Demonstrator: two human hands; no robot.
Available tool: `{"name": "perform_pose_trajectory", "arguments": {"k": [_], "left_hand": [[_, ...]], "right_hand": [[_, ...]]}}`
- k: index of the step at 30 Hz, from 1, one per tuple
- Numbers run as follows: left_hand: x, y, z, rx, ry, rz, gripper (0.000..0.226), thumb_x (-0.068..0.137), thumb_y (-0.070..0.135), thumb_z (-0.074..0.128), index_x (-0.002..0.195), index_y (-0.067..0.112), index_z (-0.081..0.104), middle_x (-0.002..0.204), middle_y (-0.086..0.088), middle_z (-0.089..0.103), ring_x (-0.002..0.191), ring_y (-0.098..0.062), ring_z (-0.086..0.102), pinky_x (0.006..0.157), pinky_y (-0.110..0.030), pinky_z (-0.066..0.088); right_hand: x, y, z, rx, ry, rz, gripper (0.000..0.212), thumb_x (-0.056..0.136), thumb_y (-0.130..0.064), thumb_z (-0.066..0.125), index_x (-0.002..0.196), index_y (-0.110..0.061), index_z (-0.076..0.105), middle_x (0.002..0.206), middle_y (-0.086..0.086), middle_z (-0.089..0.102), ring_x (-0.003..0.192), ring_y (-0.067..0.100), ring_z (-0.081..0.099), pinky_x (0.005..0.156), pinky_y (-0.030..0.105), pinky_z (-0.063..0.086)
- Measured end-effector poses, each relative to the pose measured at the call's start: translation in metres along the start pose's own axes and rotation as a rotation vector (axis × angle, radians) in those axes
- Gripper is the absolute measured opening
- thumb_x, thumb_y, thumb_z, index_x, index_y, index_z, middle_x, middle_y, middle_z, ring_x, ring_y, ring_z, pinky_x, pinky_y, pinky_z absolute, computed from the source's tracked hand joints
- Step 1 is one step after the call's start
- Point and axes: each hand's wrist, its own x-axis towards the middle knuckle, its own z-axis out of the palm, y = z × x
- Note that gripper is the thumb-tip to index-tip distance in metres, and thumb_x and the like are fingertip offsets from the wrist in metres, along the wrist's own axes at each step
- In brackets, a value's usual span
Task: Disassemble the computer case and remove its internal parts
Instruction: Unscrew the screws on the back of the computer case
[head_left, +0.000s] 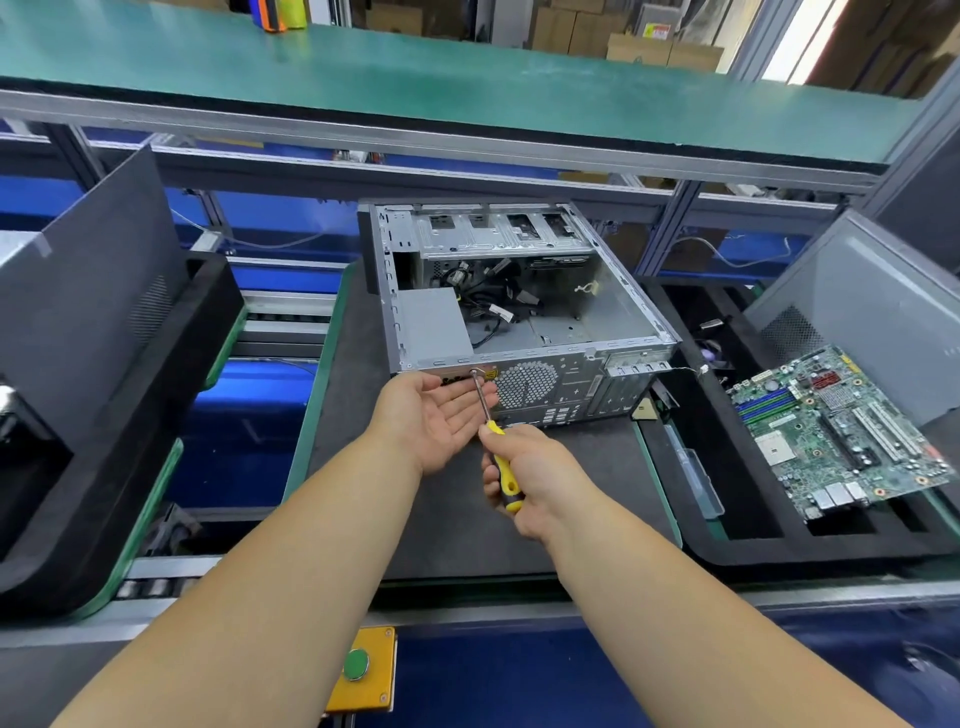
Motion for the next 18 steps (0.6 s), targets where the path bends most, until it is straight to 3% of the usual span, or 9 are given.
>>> {"name": "perform_pose_trajectory", "arguments": {"k": [4, 8, 12, 15, 18], "left_hand": [[-0.002, 0.003, 0.001, -0.002, -0.002, -0.004, 0.046, 0.092, 0.022, 0.033, 0.110, -0.009, 0.063, 0.110, -0.023, 0.070, 0.107, -0.032, 0.066, 0.102, -0.037, 0.047], [-0.003, 0.002, 0.001, -0.026, -0.004, -0.007, 0.047, 0.092, 0.023, 0.036, 0.113, -0.009, 0.063, 0.111, -0.023, 0.070, 0.109, -0.033, 0.066, 0.107, -0.040, 0.044], [-0.005, 0.001, 0.001, -0.046, -0.019, -0.009, 0.046, 0.092, 0.024, 0.038, 0.112, -0.009, 0.063, 0.112, -0.023, 0.069, 0.111, -0.033, 0.065, 0.107, -0.038, 0.043], [-0.006, 0.001, 0.003, -0.060, -0.024, -0.016, 0.047, 0.090, 0.025, 0.041, 0.113, -0.009, 0.063, 0.113, -0.023, 0.069, 0.111, -0.031, 0.065, 0.099, -0.036, 0.049], [-0.007, 0.001, 0.004, -0.073, -0.018, -0.024, 0.048, 0.090, 0.027, 0.041, 0.115, -0.009, 0.062, 0.113, -0.022, 0.069, 0.111, -0.031, 0.065, 0.087, -0.036, 0.053]], "right_hand": [[-0.001, -0.006, 0.005, 0.021, -0.016, 0.070, 0.017, 0.095, -0.020, 0.064, 0.081, -0.013, 0.057, 0.062, 0.002, 0.050, 0.036, 0.006, 0.043, 0.037, 0.016, 0.036], [-0.005, -0.011, 0.000, 0.131, -0.169, 0.163, 0.029, 0.100, -0.030, 0.047, 0.093, -0.004, 0.057, 0.072, 0.008, 0.052, 0.043, 0.009, 0.043, 0.040, 0.018, 0.037], [-0.008, -0.007, -0.003, 0.197, -0.217, 0.100, 0.021, 0.102, -0.021, 0.047, 0.102, -0.002, 0.057, 0.075, 0.011, 0.058, 0.047, 0.012, 0.056, 0.046, 0.019, 0.047], [-0.007, -0.002, -0.003, 0.129, -0.174, 0.045, 0.019, 0.100, -0.024, 0.053, 0.095, -0.007, 0.059, 0.079, 0.010, 0.063, 0.046, 0.013, 0.061, 0.043, 0.020, 0.050], [-0.006, 0.001, 0.000, 0.127, -0.168, 0.025, 0.016, 0.100, -0.025, 0.054, 0.092, -0.012, 0.056, 0.081, 0.009, 0.059, 0.039, 0.010, 0.050, 0.039, 0.018, 0.040]]}}
